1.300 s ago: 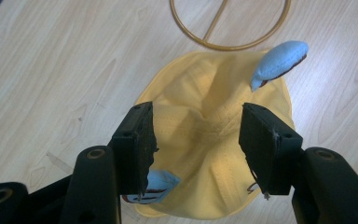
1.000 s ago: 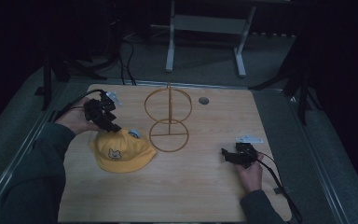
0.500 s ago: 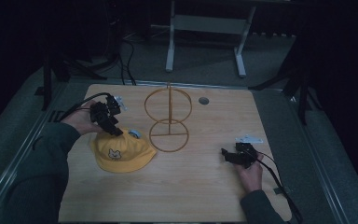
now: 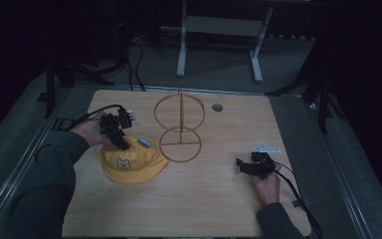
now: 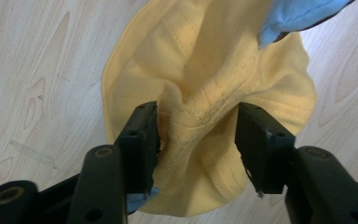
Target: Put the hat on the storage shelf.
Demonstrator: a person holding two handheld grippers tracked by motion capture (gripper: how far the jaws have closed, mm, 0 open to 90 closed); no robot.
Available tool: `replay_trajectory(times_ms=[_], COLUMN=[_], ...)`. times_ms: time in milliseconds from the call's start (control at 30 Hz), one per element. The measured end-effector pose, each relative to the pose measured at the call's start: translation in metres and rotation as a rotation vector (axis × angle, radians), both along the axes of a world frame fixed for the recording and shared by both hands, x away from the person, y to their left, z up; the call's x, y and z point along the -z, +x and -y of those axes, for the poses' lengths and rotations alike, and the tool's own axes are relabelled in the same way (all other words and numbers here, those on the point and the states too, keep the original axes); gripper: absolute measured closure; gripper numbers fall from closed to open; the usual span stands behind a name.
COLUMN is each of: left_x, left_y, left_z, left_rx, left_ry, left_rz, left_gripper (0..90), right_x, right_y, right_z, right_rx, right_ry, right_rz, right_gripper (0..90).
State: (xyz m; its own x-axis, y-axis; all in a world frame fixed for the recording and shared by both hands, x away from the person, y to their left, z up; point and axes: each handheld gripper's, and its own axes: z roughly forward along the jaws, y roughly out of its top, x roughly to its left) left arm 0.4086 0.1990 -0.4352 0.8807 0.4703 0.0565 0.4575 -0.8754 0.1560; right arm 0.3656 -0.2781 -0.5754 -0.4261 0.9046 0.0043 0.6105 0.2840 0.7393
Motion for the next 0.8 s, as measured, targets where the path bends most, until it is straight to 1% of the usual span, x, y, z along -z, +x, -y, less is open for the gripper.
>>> replay_trajectory(times_ms=[33,67,100,133,167,200,267,300,333,467,500,533,600,667,700,733,800], left_x=[0.001,0.002,0.002,0.002,0.001,0.000,-0.001,-0.002,-0.003,-0.005,-0.006,-0.009,-0.013,-0.013,-0.019,-0.021,-0.024], left_y=[0.000,-0.001,-0.001,-0.001,-0.001,-0.001,-0.001,-0.001,-0.001,-0.002,-0.002,-0.001,-0.001,-0.001,-0.001,0.000,-0.001], left_z=[0.001,0.002,0.002,0.002,0.002,0.001,0.000,-0.001,-0.001,-0.003,-0.004,-0.005,-0.007,-0.007,-0.010,-0.011,-0.012], left_rx=[0.003,0.007,0.009,0.009,0.010,0.012,0.012,0.014,0.009,0.007,0.001,-0.005,-0.012,-0.012,-0.026,-0.022,-0.036], left_ry=[0.009,0.021,0.025,0.025,0.026,0.024,0.020,0.024,0.021,0.012,0.007,-0.005,-0.015,-0.015,-0.052,-0.056,-0.068], left_rz=[-0.001,0.011,0.020,0.020,0.023,0.019,0.018,0.013,0.011,0.006,0.011,0.013,0.013,0.013,0.016,0.023,0.025], left_gripper=[54.2,57.6,61.2,64.9,64.9,72.6,78.0,78.0,81.9,84.3,84.5,84.6,84.8,84.8,84.8,84.9,84.9], right_x=[0.000,0.000,0.000,0.000,0.000,0.000,0.000,0.000,0.000,0.000,0.000,0.000,0.000,0.000,0.000,0.000,0.000], right_y=[0.000,0.000,0.000,0.000,0.000,0.000,0.000,0.000,0.000,0.000,0.000,0.000,0.000,0.000,0.000,0.000,0.000], right_z=[0.000,0.000,0.000,0.000,0.000,0.000,0.000,0.000,0.000,0.000,0.000,0.000,0.000,0.000,0.000,0.000,0.000], right_rx=[0.000,-0.001,-0.001,-0.001,-0.001,-0.001,-0.001,-0.001,-0.001,-0.001,-0.001,-0.001,0.000,0.000,-0.001,-0.001,-0.001], right_ry=[0.000,-0.001,-0.001,-0.001,0.000,-0.001,-0.001,0.000,-0.001,-0.001,-0.001,-0.001,0.000,0.000,0.000,0.000,0.000], right_rz=[0.000,0.001,0.001,0.001,0.001,0.001,0.001,0.001,0.001,0.001,0.001,0.001,0.000,0.000,0.000,0.000,0.000], right_gripper=[26.7,26.7,26.7,26.7,26.7,26.7,26.7,26.7,26.7,26.7,26.7,26.7,26.7,26.7,26.7,26.7,26.7])
